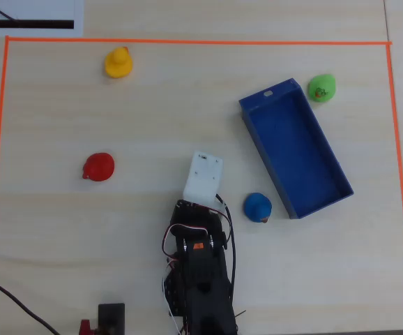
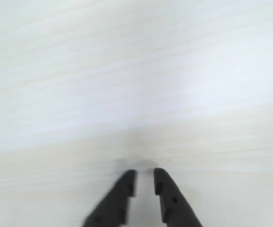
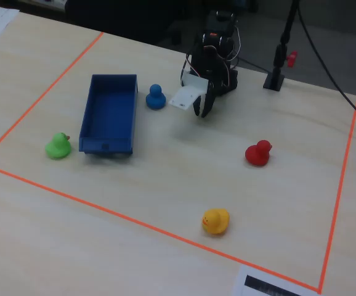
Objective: Grasp yellow duck and put it into box.
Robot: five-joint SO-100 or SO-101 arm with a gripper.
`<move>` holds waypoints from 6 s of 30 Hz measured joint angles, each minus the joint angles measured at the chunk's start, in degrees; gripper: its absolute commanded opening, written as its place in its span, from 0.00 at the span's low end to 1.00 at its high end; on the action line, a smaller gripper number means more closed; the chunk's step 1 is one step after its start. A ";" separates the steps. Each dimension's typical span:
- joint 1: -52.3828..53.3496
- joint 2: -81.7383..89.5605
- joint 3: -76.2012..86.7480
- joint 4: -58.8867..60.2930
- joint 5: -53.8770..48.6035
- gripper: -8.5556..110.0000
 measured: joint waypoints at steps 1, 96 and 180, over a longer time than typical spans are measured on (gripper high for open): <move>0.00 0.00 0.00 0.00 0.00 0.23; -10.46 -147.83 -137.90 -22.85 2.72 0.50; 39.64 -78.75 -75.67 -23.82 -16.79 0.07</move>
